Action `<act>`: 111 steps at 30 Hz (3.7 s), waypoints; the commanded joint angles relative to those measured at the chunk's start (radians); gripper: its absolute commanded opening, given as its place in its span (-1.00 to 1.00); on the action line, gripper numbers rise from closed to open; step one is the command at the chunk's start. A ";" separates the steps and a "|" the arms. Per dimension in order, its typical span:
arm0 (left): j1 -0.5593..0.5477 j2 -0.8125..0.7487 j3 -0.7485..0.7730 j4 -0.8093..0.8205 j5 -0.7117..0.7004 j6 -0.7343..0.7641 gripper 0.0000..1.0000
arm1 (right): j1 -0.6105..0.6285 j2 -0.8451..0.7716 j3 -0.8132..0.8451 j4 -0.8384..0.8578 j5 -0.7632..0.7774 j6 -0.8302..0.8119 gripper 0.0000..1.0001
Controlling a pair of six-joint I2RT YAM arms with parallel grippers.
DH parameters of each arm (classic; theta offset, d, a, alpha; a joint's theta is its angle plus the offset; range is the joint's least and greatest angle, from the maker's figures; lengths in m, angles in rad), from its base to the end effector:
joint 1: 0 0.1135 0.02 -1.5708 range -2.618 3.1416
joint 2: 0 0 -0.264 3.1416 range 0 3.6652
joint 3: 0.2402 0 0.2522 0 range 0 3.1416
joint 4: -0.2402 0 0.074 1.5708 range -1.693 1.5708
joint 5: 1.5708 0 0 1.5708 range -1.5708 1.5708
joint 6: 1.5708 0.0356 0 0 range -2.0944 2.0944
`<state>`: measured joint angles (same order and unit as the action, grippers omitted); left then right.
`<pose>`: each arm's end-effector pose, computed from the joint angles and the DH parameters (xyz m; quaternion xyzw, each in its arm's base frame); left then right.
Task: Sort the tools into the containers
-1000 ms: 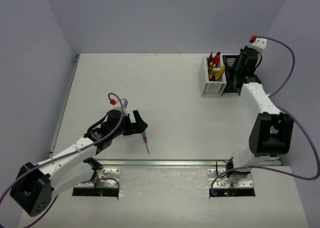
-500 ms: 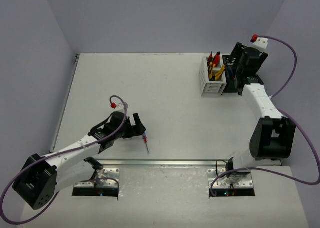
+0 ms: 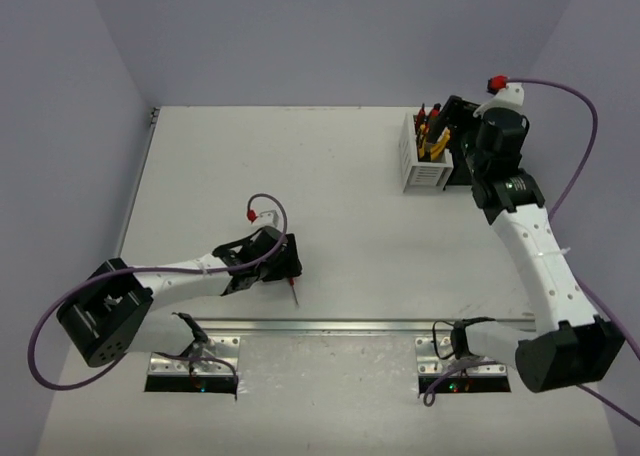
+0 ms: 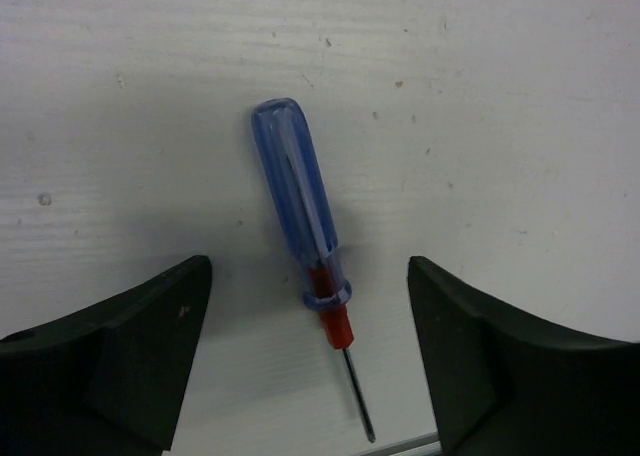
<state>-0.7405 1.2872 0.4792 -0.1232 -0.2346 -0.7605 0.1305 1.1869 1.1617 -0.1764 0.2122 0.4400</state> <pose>0.1706 -0.1447 0.1442 -0.0462 0.9424 -0.1317 0.3041 0.2728 0.0282 0.3903 0.1849 0.7508 0.0982 0.6265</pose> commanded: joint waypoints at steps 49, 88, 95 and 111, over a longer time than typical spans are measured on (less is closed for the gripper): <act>-0.264 -0.195 -0.055 0.612 -0.132 0.228 0.58 | 0.546 0.175 -0.434 0.369 -0.526 0.503 -1.00; -0.264 -0.394 0.364 -0.533 -0.341 0.286 1.00 | -0.007 0.528 0.159 0.608 0.569 -0.537 -1.00; -0.264 -0.391 0.361 -0.539 -0.354 0.276 1.00 | -0.014 0.540 0.138 0.721 0.561 -0.612 -0.97; -0.264 -0.393 0.363 -0.541 -0.357 0.276 1.00 | -0.016 0.527 0.150 0.649 0.540 -0.616 -0.31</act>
<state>-0.9966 0.9043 0.8337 -0.6789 -0.5770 -0.4789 0.1200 1.7370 1.2716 0.4604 0.7479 -0.1658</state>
